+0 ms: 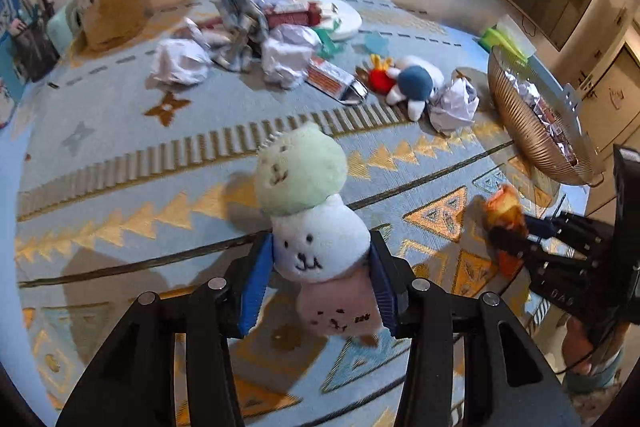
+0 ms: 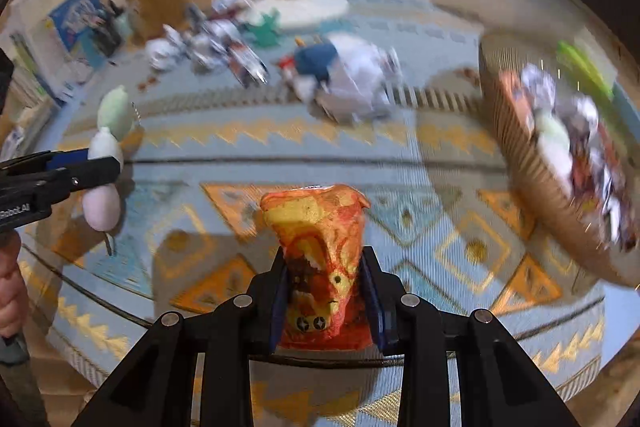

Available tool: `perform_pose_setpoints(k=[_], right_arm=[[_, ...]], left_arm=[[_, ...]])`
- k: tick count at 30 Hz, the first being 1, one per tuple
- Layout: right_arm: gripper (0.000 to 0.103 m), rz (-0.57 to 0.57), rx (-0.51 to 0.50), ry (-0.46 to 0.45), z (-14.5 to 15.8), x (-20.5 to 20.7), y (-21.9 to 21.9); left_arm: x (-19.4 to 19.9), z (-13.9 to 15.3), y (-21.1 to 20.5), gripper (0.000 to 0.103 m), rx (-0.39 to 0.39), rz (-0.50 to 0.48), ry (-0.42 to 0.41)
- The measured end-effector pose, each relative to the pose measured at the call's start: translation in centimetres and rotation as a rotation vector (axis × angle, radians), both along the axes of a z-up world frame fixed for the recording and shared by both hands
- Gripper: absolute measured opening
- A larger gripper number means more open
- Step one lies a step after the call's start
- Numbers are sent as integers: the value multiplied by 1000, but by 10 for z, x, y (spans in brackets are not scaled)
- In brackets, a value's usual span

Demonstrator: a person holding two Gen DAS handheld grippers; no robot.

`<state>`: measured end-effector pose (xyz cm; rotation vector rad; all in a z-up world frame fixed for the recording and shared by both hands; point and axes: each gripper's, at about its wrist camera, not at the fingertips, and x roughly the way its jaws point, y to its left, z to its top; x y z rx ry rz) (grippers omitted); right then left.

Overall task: Organize objects
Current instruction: 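Carry the plush skewer and snack bag into the amber bowl and open both tools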

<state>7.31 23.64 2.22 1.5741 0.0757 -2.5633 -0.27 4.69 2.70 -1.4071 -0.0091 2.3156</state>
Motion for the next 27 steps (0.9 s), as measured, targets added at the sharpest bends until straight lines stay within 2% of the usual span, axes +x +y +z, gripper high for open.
perform_pose_setpoints(k=[4, 6, 7, 10, 13, 14, 16, 18, 20, 23, 27], right_arm=[[40, -19, -97, 16, -4, 1, 15], [55, -13, -168, 13, -1, 3, 22], [58, -12, -189, 15, 0, 5, 25], [63, -13, -190, 30, 1, 10, 29], [64, -7, -161, 37, -1, 14, 25], [64, -9, -146, 44, -1, 14, 22], [61, -13, -98, 54, -3, 10, 15], [36, -12, -31, 72, -3, 11, 8], [34, 9, 1, 87, -1, 11, 4], [32, 39, -52, 106, 8, 13, 7], [32, 32, -108, 197, 46, 20, 26]], left_arm=[[-4, -8, 7, 49, 7, 33, -14], [-3, -9, 8, 50, 4, 41, -19], [-2, -10, 10, 52, 4, 43, -24], [5, -10, 16, 59, -33, 55, 10], [10, -12, 24, 59, -74, 76, 47], [11, -13, 26, 59, -85, 79, 56], [13, -12, 28, 52, -88, 77, 63], [14, -10, 27, 47, -60, 67, 59], [15, -6, 27, 47, -31, 60, 62], [15, 8, 27, 47, 11, 49, 90], [10, 45, 43, 47, 59, -1, 171]])
